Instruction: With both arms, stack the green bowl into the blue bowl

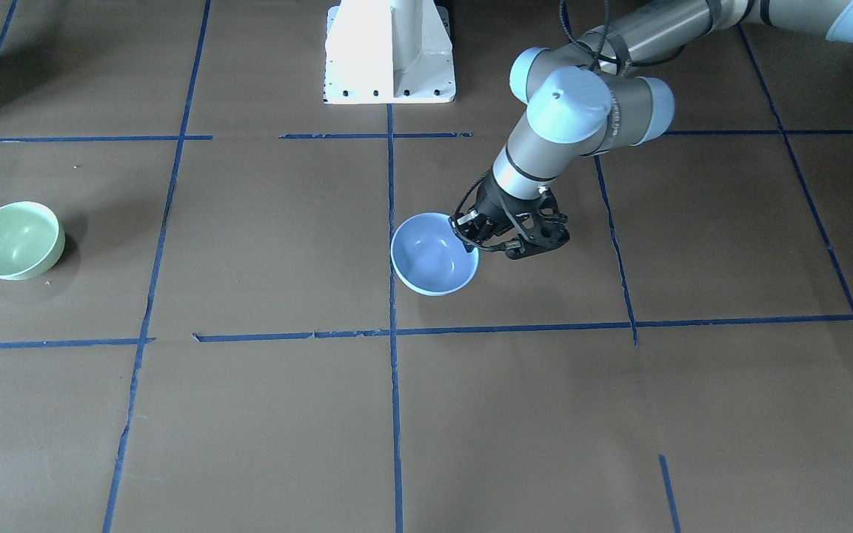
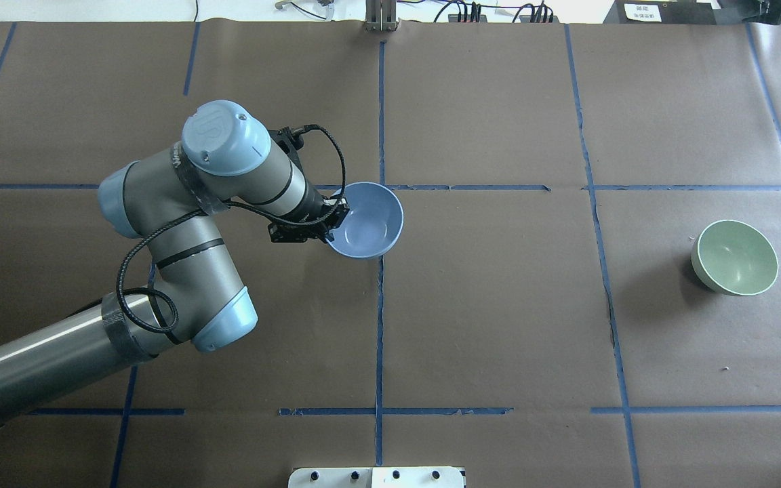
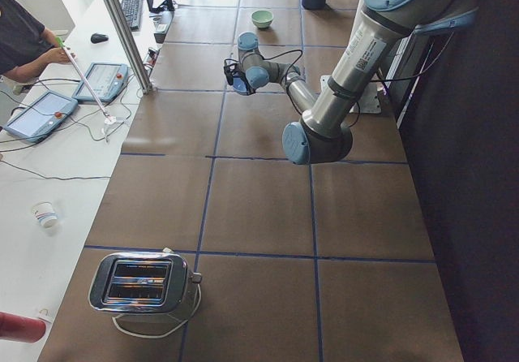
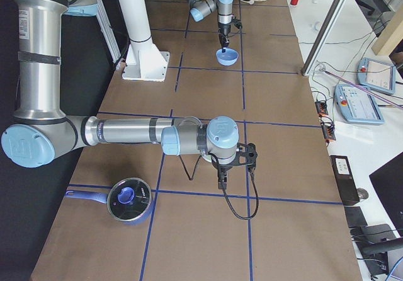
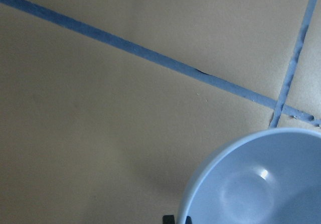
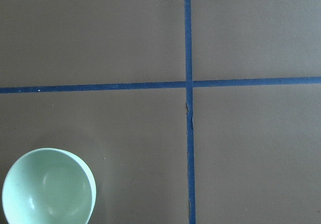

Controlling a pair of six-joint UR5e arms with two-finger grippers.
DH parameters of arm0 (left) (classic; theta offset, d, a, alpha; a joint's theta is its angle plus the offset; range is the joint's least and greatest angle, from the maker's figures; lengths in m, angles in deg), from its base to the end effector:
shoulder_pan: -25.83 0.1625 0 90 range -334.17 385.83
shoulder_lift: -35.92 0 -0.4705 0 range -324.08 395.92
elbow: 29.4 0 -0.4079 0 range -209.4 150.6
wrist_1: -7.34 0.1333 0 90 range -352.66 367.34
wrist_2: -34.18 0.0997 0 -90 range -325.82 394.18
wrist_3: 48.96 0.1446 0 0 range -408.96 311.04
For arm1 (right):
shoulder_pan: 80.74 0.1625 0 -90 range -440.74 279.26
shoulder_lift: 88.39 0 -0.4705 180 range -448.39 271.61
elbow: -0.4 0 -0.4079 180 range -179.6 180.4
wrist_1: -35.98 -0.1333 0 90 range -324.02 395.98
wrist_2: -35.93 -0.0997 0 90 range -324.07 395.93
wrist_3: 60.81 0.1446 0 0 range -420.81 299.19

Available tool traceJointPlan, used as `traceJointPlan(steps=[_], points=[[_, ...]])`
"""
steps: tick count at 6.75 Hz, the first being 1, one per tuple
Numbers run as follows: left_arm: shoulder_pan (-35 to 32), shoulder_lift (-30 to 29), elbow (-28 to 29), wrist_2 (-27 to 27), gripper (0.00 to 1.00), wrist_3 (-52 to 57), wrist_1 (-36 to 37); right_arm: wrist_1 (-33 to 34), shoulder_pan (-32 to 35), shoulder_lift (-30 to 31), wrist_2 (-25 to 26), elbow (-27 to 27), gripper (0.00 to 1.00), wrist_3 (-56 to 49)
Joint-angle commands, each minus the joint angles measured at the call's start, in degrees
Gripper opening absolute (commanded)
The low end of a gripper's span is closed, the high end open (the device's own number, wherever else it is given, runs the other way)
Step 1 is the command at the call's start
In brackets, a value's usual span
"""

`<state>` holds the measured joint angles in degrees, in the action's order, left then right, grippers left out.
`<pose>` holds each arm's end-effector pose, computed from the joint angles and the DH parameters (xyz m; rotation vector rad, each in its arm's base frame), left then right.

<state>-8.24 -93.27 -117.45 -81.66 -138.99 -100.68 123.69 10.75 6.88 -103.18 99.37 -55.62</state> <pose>0.6115 -0.4984 0.2726 -0.1200 1.0304 -0.3238 0.0363 -0.4721 0.6884 0.0704 -0.8591 0.0645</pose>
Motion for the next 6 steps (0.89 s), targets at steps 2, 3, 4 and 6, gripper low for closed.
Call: traceJointPlan(steps=[2,3,4,6], points=[[1.46,-0.62,0.34,0.10,0.56,-0.33,-0.16,0.00,0.00,0.00,-0.02,0.17,1.00,0.96],[1.55,-0.10,-0.10,0.27,1.00,0.02,-0.51,0.00,0.00,0.00,-0.02,0.08,1.00,1.22],[1.55,-0.01,-0.45,0.36,1.00,-0.15,-0.43,0.00,0.00,0.00,-0.02,0.17,1.00,1.31],[-0.98,1.13,-2.20,-0.16,1.00,0.29,0.09,0.00,-0.09,-0.09,-0.20,0.08,1.00,1.23]])
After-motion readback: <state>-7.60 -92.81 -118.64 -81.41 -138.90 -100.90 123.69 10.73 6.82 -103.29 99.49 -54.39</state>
